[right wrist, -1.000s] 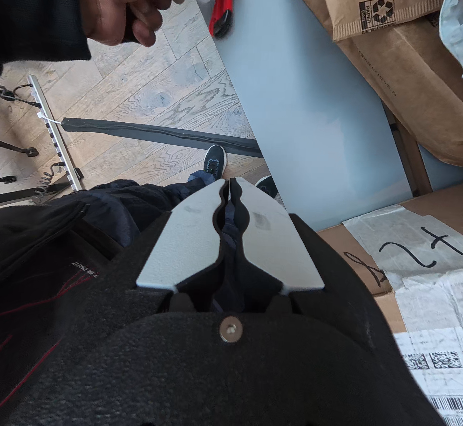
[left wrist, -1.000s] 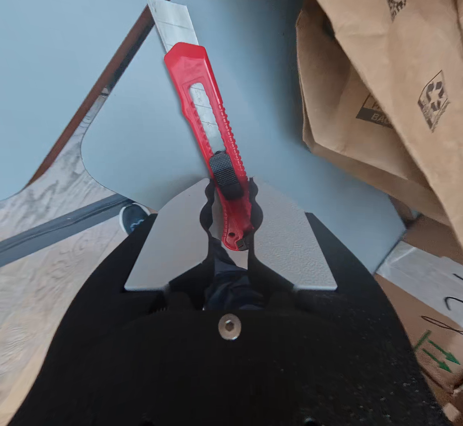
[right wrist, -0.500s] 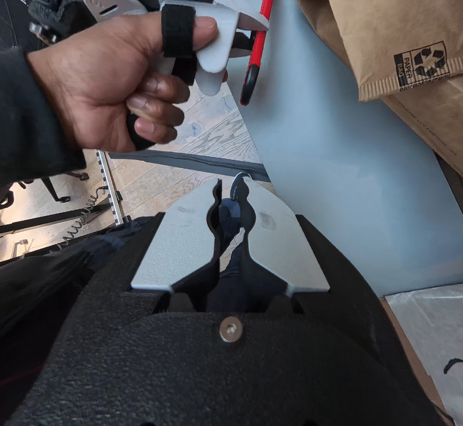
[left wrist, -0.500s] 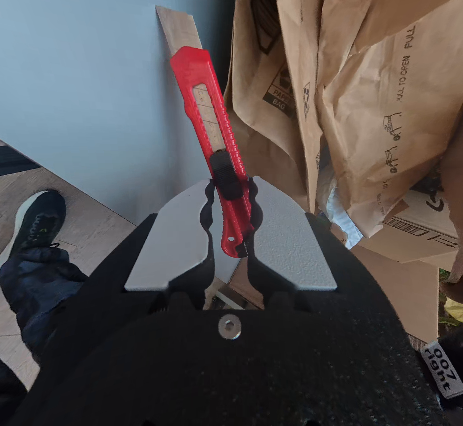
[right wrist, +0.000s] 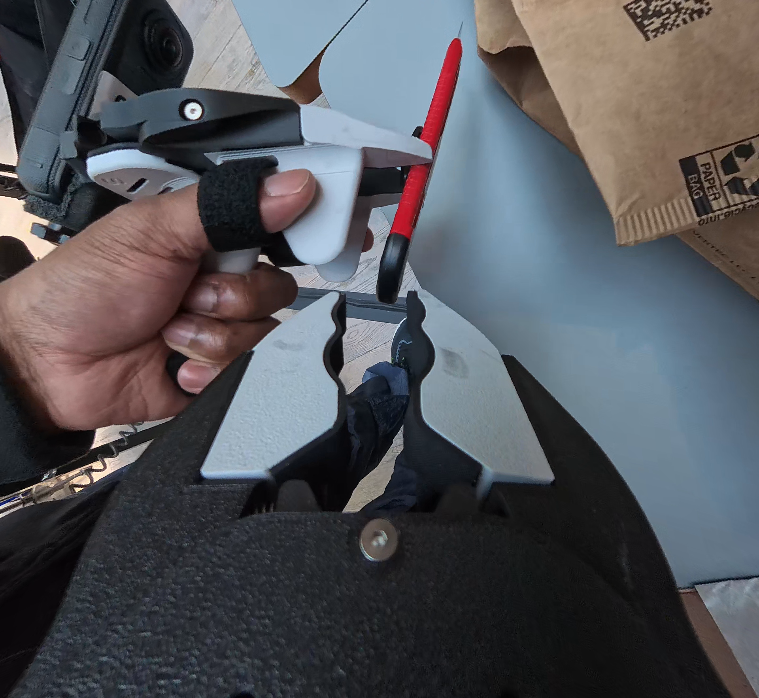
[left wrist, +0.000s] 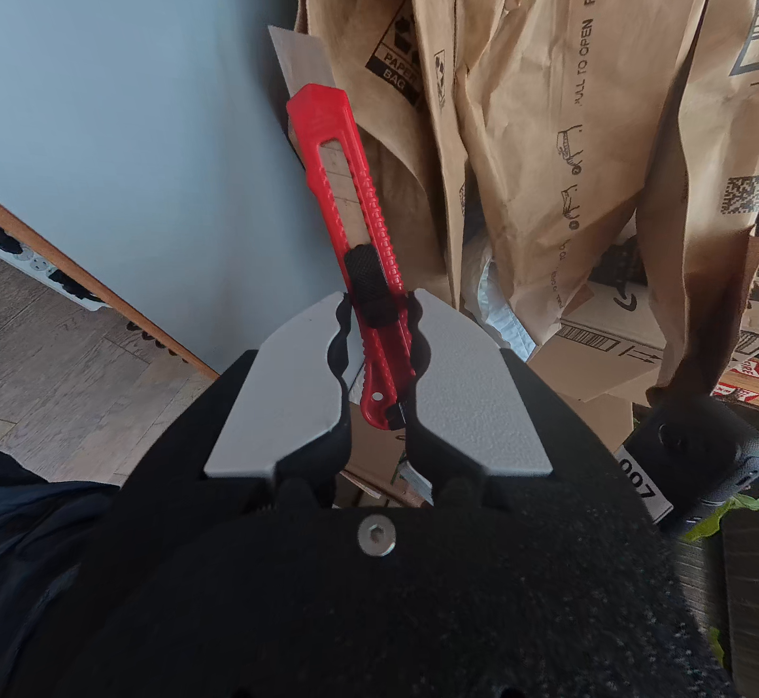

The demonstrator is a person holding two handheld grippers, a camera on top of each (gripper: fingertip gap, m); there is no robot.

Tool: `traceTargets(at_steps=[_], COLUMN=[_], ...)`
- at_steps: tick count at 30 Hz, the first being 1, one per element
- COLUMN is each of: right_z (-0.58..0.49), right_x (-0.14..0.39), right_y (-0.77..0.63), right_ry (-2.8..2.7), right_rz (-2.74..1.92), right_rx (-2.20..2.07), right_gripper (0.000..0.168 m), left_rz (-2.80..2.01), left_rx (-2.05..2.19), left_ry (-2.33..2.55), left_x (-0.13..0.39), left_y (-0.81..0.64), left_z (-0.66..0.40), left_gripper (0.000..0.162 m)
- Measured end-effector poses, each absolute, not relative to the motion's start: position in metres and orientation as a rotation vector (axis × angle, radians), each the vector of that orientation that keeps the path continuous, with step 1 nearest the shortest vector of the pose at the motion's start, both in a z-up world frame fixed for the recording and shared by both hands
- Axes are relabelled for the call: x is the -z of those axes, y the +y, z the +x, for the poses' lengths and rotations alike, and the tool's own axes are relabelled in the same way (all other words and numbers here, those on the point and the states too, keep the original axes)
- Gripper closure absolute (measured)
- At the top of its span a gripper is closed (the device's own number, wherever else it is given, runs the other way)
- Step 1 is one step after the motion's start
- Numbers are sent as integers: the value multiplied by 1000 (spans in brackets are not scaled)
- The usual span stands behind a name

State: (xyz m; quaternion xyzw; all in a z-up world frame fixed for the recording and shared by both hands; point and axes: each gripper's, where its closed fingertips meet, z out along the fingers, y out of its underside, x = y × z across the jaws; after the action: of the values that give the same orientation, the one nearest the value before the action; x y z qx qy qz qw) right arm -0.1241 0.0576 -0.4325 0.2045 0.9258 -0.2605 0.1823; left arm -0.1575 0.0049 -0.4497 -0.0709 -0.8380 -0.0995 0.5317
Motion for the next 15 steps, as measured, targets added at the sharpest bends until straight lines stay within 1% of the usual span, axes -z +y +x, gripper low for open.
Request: traceTargets(at_steps=[6, 8, 13, 15], right_z=[-121, -119, -119, -111], right_x=[432, 431, 422, 411], right_y=[55, 55, 60, 59], right_ry=[2605, 2597, 2533, 2437], right_rz=[581, 584, 608, 613], right_rx=[743, 751, 793, 827], right_gripper=[141, 151, 156, 156], left_rz=[-119, -125, -150, -106], left_rx=[247, 256, 246, 261], left_ry=[-1951, -1931, -1859, -1791], left_x=[436, 430, 411, 400], left_y=[13, 18, 20, 17], left_z=[-152, -152, -148, -143], left_gripper=[136, 136, 137, 134])
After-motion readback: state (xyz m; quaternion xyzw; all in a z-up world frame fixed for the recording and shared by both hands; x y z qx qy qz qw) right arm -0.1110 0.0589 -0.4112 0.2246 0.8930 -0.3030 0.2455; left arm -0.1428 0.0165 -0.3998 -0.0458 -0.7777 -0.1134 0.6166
